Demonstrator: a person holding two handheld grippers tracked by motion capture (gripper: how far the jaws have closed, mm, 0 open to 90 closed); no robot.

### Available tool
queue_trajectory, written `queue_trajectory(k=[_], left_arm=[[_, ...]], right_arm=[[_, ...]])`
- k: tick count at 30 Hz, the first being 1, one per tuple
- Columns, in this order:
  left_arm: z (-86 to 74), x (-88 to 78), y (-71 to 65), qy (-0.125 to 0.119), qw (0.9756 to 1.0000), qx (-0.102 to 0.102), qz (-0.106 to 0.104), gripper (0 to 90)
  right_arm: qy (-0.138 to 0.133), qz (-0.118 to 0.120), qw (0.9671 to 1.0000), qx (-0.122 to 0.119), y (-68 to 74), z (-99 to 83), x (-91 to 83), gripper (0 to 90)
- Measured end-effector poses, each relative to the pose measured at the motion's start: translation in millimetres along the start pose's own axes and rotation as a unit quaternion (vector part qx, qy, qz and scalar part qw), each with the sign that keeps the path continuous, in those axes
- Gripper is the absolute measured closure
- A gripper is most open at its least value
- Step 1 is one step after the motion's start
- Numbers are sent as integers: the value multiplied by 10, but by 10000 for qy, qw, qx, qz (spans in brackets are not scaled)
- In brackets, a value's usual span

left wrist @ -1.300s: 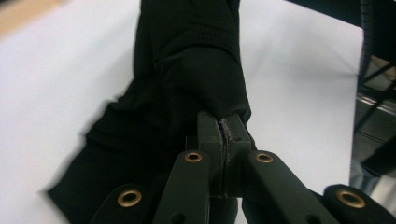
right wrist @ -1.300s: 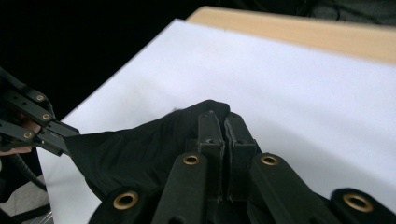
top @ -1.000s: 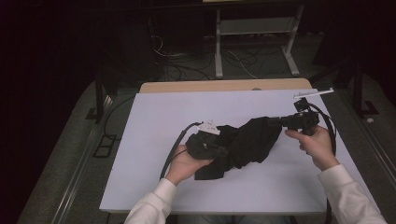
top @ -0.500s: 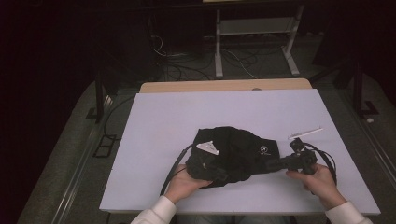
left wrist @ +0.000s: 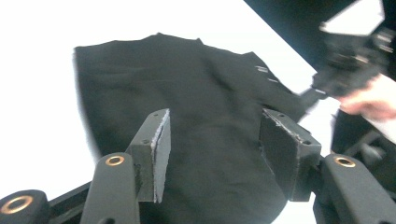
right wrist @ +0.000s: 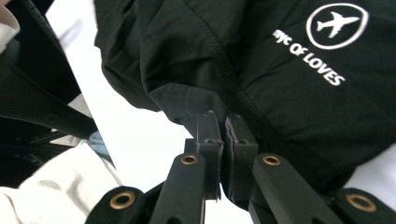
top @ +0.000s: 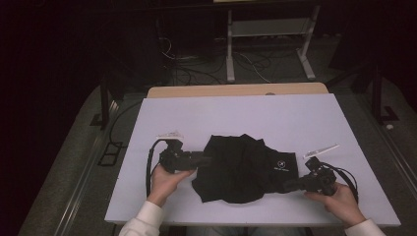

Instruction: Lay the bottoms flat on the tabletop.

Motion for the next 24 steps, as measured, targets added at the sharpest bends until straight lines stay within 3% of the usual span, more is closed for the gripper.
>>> queue_trajectory(k=[1,2,3,8,13,15,16,18,21,22,24], left_arm=[[-27,12,140,-60,9997,-211,139,433],[-27,12,140,-60,9997,-211,139,429],[-34,31,213,-86,9992,-336,193,429],[-13,122,404,-89,9980,-422,452,428],[102,296,514,-3,9978,-53,659,427],[158,369,546,35,9975,110,700,420],[219,460,585,129,9969,241,731,416],[253,515,610,163,9963,341,766,413],[300,656,675,330,9952,513,762,412],[300,656,675,330,9952,513,762,412],[320,717,700,367,9955,509,713,412]], right_arm=[[-36,-59,10000,0,-23,-19,-38,848],[-36,-59,10000,0,-23,-19,-38,848],[-44,-70,10000,11,-30,-30,-51,848],[-64,-174,9998,63,-74,-106,-126,848],[-109,-150,9997,140,-87,-156,-186,826],[-143,-135,9996,194,-88,-161,-206,774],[-264,-189,9992,223,-97,-141,-238,703],[-320,-213,9990,221,-103,-128,-253,682],[-749,-381,9961,269,-157,-31,-367,572],[-749,-381,9961,269,-157,-31,-367,572],[-1031,-475,9931,294,-210,44,-432,500]])
Point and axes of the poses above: each handheld gripper's, and its own axes: x roughly forward along the jaws, z roughly out of its top, y roughly to its left, the point moved 7 cm from there along x, roughly forward along the jaws, and after that the axes turned 5 degrees about x, right-handed, at the moved point
